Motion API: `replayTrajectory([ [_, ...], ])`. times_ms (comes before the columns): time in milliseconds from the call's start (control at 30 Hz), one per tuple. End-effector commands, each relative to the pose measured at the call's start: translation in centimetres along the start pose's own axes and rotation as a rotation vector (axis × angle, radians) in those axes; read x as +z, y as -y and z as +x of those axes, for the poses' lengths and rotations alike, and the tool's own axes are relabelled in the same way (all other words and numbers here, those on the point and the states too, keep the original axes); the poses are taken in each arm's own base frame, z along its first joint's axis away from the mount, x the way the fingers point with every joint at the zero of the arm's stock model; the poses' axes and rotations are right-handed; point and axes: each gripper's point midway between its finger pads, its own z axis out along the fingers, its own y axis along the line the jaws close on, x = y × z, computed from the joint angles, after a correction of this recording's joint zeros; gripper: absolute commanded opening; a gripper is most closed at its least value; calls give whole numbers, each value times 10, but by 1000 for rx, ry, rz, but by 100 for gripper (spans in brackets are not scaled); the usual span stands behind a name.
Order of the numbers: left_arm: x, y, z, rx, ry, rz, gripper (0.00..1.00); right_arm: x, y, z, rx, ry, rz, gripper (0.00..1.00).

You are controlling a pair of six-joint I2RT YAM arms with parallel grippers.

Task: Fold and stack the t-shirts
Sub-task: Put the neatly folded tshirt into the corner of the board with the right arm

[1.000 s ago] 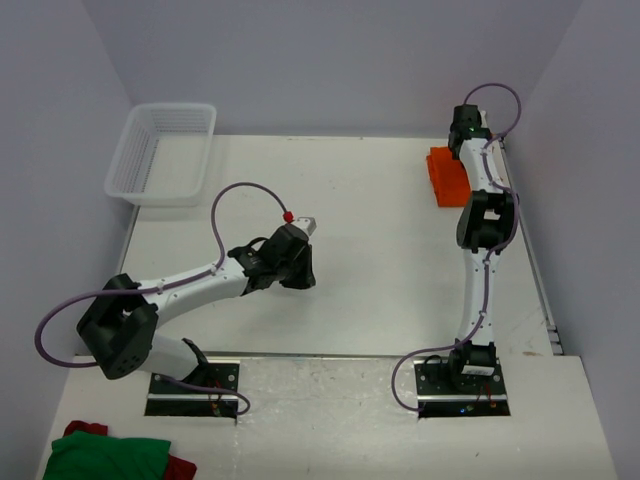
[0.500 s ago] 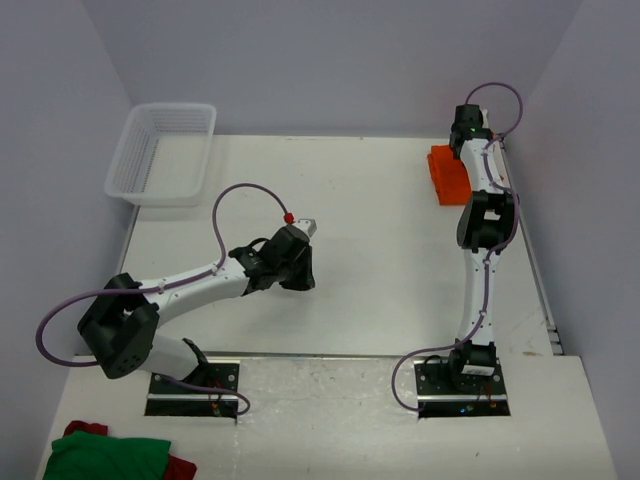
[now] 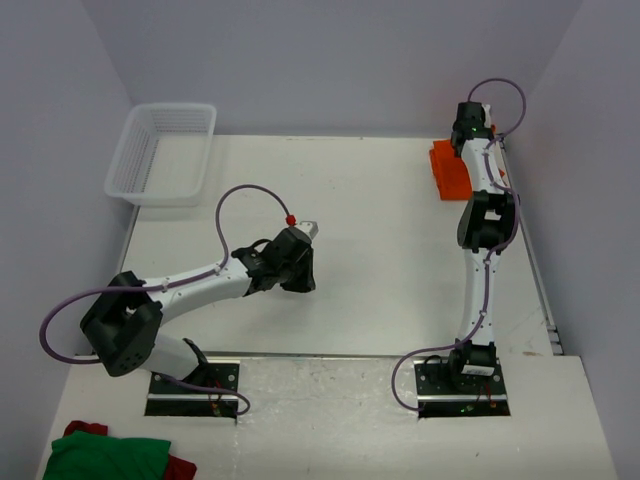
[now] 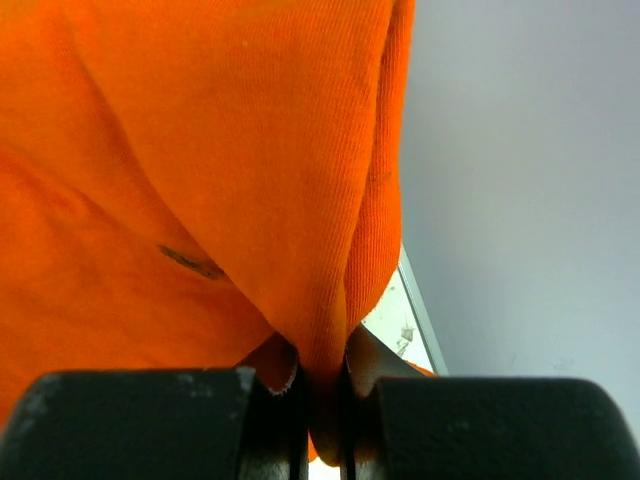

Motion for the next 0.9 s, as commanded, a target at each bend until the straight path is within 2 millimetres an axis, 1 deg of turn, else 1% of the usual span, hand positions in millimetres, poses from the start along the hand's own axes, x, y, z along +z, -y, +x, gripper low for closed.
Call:
replayTrajectory([
  [0, -3, 8, -5, 20, 2, 18, 10, -9, 23, -36, 87, 97, 39, 0],
  [300, -2, 8, -4, 23, -1, 15, 10, -7, 24, -39, 74, 114, 52, 0],
  [333, -2, 8, -5, 22, 2, 16, 10, -7, 25, -40, 74, 117, 57, 1],
  [367, -2, 7, -5, 23, 0, 14, 10, -6, 30, -42, 79, 125, 80, 34],
  [400, -2, 8, -5, 24, 0, 13, 10, -7, 31, -44, 80, 132, 91, 58],
  [433, -2, 7, -5, 23, 0, 13, 10, -7, 34, -46, 78, 136, 106, 85],
  [467, -2, 8, -3, 25, -3, 12, 10, -9, 39, -48, 88, 143, 127, 91],
  [533, -2, 6, -3, 24, -5, 10, 10, -10, 40, -48, 97, 144, 128, 98],
  [567, -2, 6, -2, 24, -7, 10, 10, -15, 45, -53, 113, 157, 134, 99],
  [700, -4, 8, -2, 20, -5, 13, 10, -25, 53, -63, 121, 184, 142, 99],
  [767, -6, 10, -3, 21, 0, 18, 10, -28, 55, -64, 121, 185, 141, 99],
  [800, -7, 11, -4, 21, 2, 20, 10, -34, 59, -68, 127, 192, 146, 99],
  [867, -7, 11, -5, 18, 12, 10, 10, -40, 57, -65, 121, 180, 135, 99],
])
